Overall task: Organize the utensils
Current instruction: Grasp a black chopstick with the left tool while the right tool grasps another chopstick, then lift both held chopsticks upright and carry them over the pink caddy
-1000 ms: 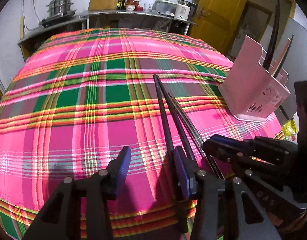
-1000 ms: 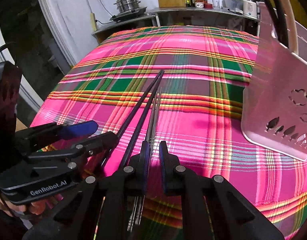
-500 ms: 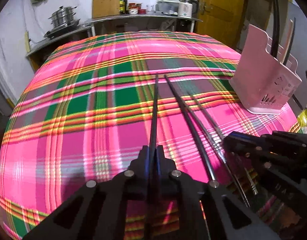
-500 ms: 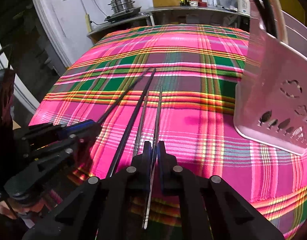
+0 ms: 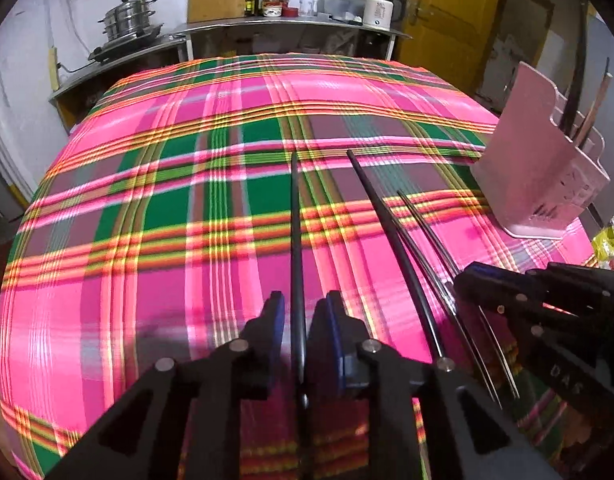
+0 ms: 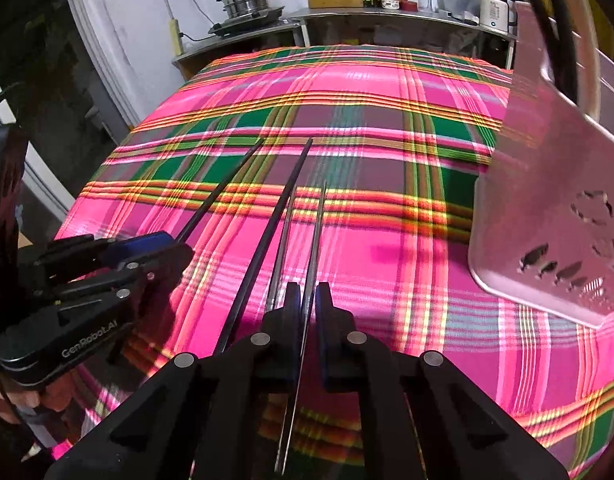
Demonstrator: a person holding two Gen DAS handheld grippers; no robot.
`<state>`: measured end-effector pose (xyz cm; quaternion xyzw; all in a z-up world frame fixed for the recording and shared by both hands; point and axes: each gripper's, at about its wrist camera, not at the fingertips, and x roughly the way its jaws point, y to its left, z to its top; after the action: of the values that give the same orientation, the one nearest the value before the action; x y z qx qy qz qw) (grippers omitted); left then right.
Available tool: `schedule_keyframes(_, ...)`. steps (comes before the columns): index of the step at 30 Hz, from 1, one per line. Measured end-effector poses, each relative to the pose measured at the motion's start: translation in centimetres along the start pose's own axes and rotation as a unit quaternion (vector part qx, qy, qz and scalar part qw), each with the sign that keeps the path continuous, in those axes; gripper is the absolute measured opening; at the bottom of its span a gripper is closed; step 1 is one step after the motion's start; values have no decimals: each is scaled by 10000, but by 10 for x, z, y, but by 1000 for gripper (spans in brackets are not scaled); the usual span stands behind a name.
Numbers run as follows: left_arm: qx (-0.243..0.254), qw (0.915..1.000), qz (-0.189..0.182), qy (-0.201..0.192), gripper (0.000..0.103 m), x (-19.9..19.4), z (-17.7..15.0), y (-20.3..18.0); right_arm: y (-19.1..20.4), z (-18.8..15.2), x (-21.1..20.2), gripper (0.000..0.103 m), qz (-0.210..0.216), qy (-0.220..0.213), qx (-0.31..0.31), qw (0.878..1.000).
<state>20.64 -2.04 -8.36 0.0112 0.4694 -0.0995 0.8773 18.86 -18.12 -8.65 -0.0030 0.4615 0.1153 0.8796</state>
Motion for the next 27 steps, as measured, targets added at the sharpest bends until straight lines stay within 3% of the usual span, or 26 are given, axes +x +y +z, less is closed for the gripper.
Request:
schedule_keyframes(7, 227, 9996, 147, -25, 22, 12, 17, -3, -2, 13, 12, 7, -48, 38, 72, 10000)
schedule_keyframes(11, 265, 9994, 201, -23, 7, 15, 21, -5, -5, 16, 13, 7, -9, 41, 161, 9999)
schedule_keyframes(14, 194, 9997, 132, -39, 6, 10, 21, -4, -4, 15, 8, 6, 7, 26, 148, 9999)
schedule_keyframes(27, -128, 9964, -293, -789, 6, -74, 16, -1, 4, 8, -63, 6, 228, -660, 112, 9975)
